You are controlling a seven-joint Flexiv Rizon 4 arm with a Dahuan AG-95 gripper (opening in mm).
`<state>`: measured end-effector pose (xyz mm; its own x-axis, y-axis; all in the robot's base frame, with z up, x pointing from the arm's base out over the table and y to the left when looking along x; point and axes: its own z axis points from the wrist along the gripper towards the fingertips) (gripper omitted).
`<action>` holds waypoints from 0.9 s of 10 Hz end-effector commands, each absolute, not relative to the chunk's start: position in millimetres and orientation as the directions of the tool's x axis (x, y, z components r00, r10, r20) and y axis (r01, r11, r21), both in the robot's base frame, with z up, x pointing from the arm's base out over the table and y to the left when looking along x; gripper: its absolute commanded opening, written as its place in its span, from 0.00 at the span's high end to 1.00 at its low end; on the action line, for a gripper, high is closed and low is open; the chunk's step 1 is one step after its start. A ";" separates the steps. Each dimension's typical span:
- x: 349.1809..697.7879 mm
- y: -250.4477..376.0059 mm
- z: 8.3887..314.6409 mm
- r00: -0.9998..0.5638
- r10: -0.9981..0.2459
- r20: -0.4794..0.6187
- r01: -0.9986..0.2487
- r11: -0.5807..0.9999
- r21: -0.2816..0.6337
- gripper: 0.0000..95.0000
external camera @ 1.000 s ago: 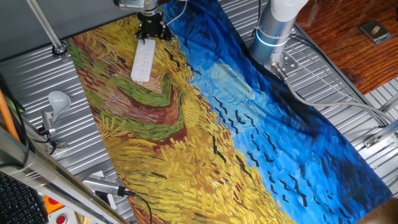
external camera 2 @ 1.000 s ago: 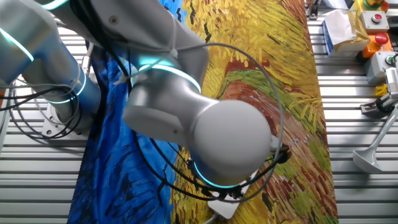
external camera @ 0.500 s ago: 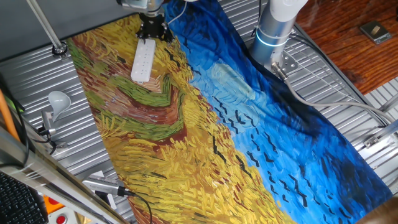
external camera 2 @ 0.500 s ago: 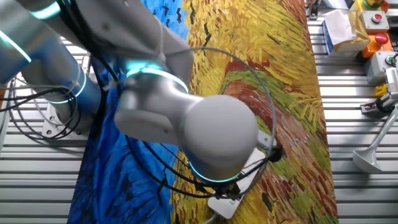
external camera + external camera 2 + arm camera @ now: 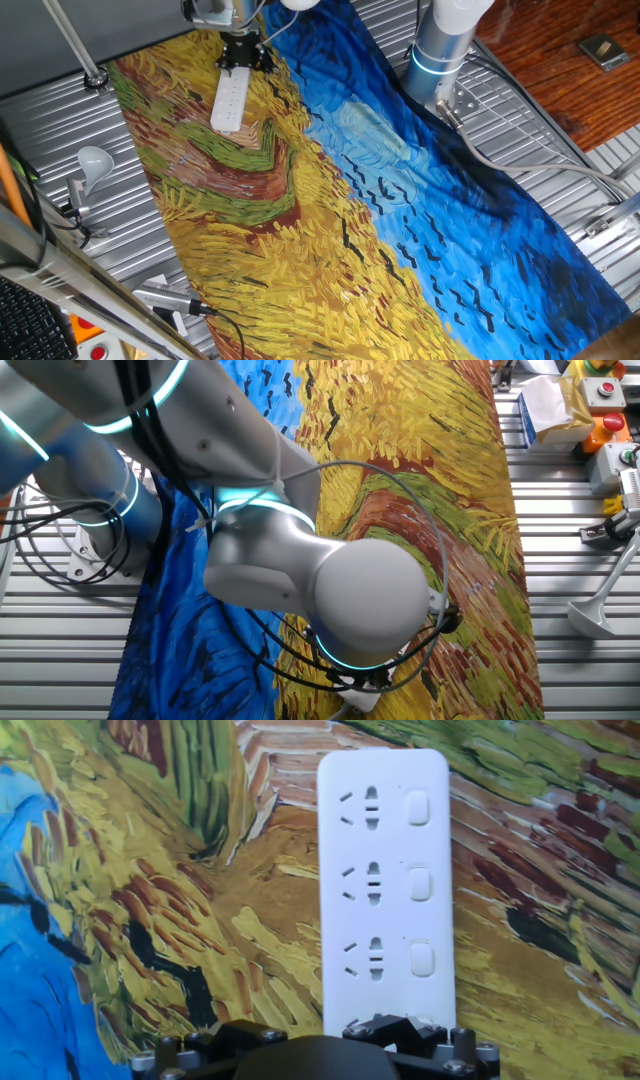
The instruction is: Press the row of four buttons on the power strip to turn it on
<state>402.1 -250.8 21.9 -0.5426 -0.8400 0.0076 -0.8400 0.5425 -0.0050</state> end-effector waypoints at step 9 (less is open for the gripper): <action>403.6 -257.6 30.7 -0.553 -0.833 0.008 -0.833 0.553 -0.018 0.00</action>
